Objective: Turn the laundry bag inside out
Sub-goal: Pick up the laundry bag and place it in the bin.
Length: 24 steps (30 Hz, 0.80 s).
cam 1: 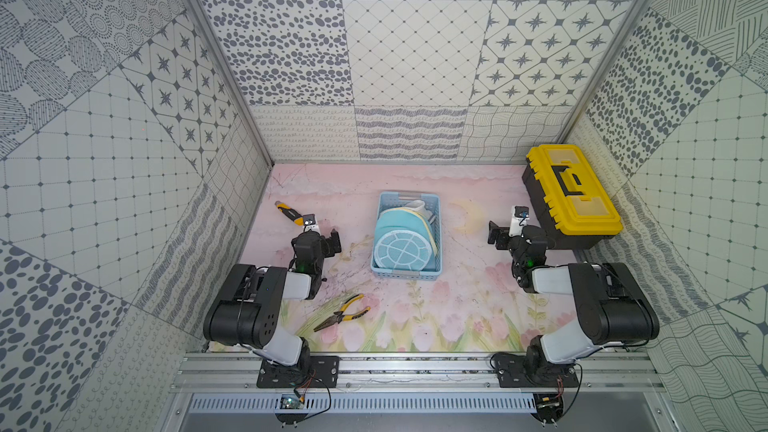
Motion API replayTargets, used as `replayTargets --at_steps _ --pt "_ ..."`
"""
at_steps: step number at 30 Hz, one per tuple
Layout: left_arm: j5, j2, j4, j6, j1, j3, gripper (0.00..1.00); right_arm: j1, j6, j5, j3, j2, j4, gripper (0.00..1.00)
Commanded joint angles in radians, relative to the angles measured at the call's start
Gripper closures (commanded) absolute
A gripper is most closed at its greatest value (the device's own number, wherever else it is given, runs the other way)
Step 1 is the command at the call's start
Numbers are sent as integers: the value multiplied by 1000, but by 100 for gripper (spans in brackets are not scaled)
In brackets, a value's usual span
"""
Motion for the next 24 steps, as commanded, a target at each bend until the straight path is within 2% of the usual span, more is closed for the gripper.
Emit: replayTargets --at_steps 1,3,4,7,10,11,13,15,17,19,20,22,24 --pt "15 6 31 14 -8 11 1 -15 13 -33 5 3 44 3" --pt "3 -1 29 25 -9 16 1 -18 17 -37 3 1 50 3" --pt "0 -34 -44 16 -14 42 1 -16 17 -34 5 -13 41 3" --pt "-37 -93 -350 2 -16 197 1 -15 57 19 87 -124 -260 3" --pt "-88 -113 -475 -31 -16 277 1 -15 143 116 194 -170 -463 3" --pt "-122 -122 -489 -76 -16 291 1 -9 158 148 202 -178 -481 3" --pt "-148 -153 -507 -143 -16 317 1 22 162 290 214 -193 -515 3" --pt "-91 -165 -434 -215 -14 324 1 49 189 451 226 -206 -526 3" --pt "-22 -156 -409 -387 -3 357 1 48 329 541 247 -215 -567 3" --pt "-9 -159 -505 -568 0 412 1 41 457 549 261 -235 -644 3" --pt "-24 -160 -623 -673 1 448 1 37 521 541 262 -250 -671 3" --pt "-12 -141 -733 -762 10 497 1 18 543 453 233 -277 -623 3" --pt "109 -120 -719 -792 29 511 1 10 565 412 197 -298 -569 3"
